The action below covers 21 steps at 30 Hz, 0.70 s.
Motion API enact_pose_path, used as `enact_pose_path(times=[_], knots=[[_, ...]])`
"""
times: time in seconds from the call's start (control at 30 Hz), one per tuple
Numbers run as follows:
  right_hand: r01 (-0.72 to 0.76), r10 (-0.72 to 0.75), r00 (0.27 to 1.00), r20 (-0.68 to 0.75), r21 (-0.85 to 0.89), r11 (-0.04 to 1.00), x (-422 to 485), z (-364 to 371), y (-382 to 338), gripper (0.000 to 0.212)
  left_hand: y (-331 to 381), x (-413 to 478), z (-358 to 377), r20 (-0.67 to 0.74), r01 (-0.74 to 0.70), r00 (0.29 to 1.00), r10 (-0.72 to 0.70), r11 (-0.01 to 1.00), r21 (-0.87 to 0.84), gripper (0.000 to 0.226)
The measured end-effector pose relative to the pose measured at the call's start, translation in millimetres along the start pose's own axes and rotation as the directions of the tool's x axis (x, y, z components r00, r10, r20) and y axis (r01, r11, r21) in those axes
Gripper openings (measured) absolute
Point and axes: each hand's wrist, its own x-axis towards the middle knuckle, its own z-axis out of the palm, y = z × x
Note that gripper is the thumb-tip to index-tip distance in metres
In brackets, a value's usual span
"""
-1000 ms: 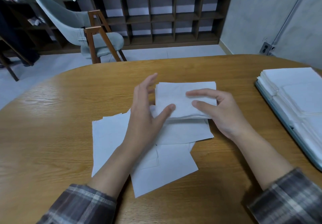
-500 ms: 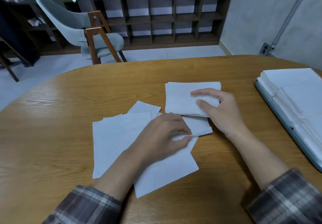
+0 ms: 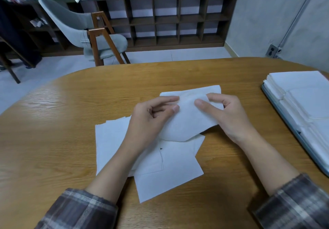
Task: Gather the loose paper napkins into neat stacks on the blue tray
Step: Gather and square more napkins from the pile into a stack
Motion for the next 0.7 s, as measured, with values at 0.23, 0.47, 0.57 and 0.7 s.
enact_pose_path(times=[0.23, 0.47, 0.57, 0.7], knots=[[-0.117, 0.121, 0.992, -0.020, 0.151, 0.982, 2.7, -3.1, 0.2, 0.023, -2.7, 4.8, -5.9, -0.108, 0.029, 0.993, -0.037, 0.997, -0.075, 0.020], [-0.113, 0.087, 0.978, 0.188, 0.135, 0.984, -1.5, 5.7, -5.0, 0.056, -1.4, 5.6, -9.0, -0.097, 0.036, 0.994, -0.051, 0.988, -0.152, 0.014], [-0.116, 0.096, 0.980, 0.172, 0.113, 0.987, -2.2, 7.8, -6.1, 0.058, -0.6, 5.7, -8.1, -0.106, 0.025, 0.994, -0.038, 0.992, -0.122, 0.013], [-0.091, 0.084, 0.989, 0.120, 0.059, 0.994, -2.0, 9.2, -7.8, 0.052, -1.7, 5.9, -7.0, -0.135, 0.027, 0.990, -0.034, 0.998, -0.059, 0.012]])
